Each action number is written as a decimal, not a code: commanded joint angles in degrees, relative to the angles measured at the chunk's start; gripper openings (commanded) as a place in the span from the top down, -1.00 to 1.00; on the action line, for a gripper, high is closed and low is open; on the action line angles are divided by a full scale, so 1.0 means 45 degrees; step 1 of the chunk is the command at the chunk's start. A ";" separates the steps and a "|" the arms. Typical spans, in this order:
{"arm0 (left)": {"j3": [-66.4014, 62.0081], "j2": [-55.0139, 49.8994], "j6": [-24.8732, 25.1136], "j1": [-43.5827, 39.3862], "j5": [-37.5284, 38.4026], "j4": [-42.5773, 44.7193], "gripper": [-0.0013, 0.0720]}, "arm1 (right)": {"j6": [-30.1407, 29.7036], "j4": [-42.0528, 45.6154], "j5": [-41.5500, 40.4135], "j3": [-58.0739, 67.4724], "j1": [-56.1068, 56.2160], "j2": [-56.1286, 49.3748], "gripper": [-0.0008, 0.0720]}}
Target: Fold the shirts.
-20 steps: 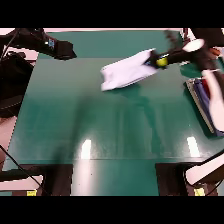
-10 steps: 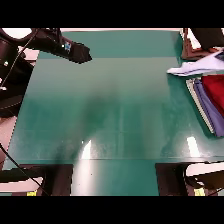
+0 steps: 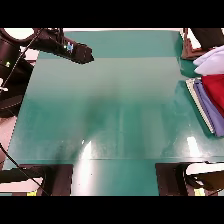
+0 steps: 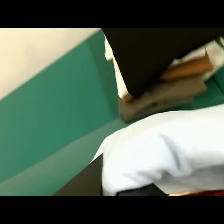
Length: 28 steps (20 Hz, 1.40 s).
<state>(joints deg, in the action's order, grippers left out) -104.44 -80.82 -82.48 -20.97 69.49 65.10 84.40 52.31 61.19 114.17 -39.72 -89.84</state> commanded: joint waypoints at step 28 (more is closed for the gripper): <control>0.0000 0.0000 0.0340 0.0005 0.0228 -0.0053 0.89 | -0.0719 0.1190 0.3313 -0.9049 -0.3555 0.8748 -0.97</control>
<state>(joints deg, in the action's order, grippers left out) -104.44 -80.84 -81.06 -20.97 70.57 65.06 80.75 67.99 78.89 70.70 -60.60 -53.17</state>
